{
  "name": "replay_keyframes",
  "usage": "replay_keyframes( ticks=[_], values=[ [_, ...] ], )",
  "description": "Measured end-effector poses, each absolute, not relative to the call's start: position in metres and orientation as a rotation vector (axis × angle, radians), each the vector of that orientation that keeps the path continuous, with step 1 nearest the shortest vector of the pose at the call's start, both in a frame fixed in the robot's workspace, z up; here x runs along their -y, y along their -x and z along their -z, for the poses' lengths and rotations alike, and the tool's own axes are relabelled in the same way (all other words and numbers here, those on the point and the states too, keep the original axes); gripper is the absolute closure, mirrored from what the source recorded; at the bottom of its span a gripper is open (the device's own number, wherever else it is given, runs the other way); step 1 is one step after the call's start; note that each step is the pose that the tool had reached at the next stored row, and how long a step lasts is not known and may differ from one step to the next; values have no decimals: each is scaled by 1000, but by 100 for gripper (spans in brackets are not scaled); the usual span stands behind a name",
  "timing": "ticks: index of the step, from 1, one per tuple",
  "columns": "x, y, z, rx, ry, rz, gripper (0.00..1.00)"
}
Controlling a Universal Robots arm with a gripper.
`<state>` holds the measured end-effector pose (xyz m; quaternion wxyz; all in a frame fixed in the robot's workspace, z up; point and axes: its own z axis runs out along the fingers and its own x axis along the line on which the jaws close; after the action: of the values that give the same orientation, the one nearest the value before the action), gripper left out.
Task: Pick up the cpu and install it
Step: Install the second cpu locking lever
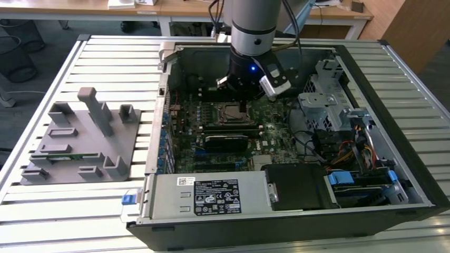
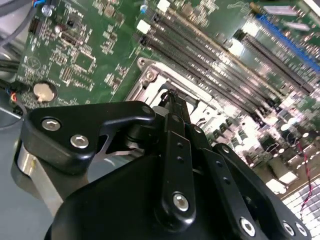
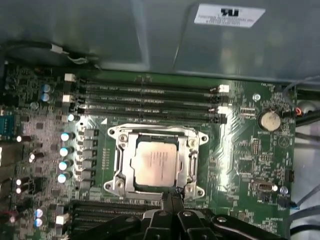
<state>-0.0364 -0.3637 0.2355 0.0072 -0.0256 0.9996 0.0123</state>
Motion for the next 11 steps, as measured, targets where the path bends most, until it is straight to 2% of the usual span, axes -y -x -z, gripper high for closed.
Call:
replay_keyframes(
  ticks=[11],
  values=[
    [379, 37, -234, -3127, 80, -39, 89]
  ],
)
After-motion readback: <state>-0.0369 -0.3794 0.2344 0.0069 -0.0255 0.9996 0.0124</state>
